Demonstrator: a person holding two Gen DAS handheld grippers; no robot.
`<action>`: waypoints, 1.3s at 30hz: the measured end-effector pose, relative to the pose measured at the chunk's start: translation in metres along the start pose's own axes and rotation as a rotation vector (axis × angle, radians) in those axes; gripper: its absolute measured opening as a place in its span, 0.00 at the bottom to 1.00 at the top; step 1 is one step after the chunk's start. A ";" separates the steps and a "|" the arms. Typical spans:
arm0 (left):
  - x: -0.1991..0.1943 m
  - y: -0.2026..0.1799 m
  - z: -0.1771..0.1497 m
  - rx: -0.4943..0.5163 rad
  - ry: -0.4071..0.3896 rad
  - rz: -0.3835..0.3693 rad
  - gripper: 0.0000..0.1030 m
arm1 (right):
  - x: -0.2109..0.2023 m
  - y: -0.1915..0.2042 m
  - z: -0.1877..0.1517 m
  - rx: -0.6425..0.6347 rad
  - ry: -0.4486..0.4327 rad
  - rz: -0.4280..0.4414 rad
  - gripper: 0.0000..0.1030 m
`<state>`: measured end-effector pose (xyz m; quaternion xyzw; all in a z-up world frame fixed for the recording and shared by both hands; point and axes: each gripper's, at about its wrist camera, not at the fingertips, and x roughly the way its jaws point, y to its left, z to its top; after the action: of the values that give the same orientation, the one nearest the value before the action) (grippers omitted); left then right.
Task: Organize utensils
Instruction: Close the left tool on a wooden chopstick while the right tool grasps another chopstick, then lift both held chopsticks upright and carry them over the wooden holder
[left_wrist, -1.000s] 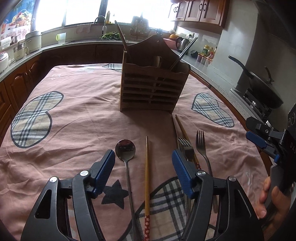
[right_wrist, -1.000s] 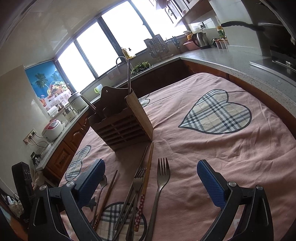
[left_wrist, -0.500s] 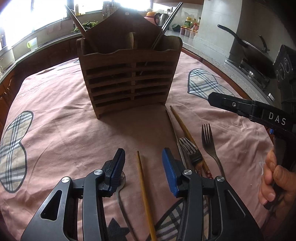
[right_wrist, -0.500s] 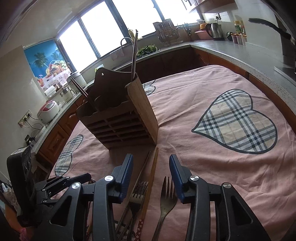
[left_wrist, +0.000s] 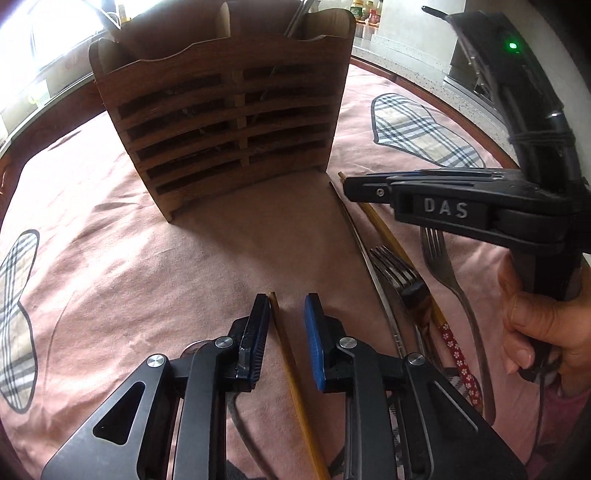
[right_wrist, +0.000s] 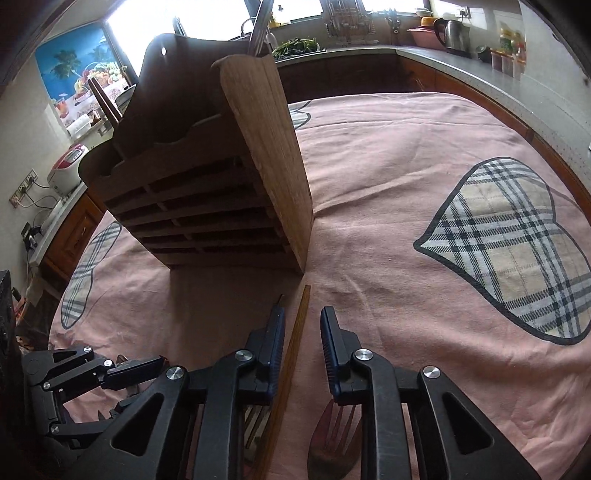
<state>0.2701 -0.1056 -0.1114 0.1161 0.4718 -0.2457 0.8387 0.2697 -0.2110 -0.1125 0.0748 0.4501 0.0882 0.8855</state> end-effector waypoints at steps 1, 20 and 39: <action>0.000 0.000 0.000 0.000 -0.002 0.000 0.09 | 0.005 0.002 0.000 -0.010 0.016 -0.006 0.20; -0.062 0.019 -0.007 -0.141 -0.160 -0.072 0.04 | -0.059 -0.001 -0.008 0.028 -0.124 0.082 0.05; -0.150 0.029 -0.042 -0.263 -0.355 -0.066 0.04 | -0.158 0.006 -0.031 0.049 -0.326 0.121 0.05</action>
<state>0.1895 -0.0174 -0.0073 -0.0550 0.3484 -0.2261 0.9080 0.1520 -0.2389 -0.0053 0.1367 0.2973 0.1167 0.9377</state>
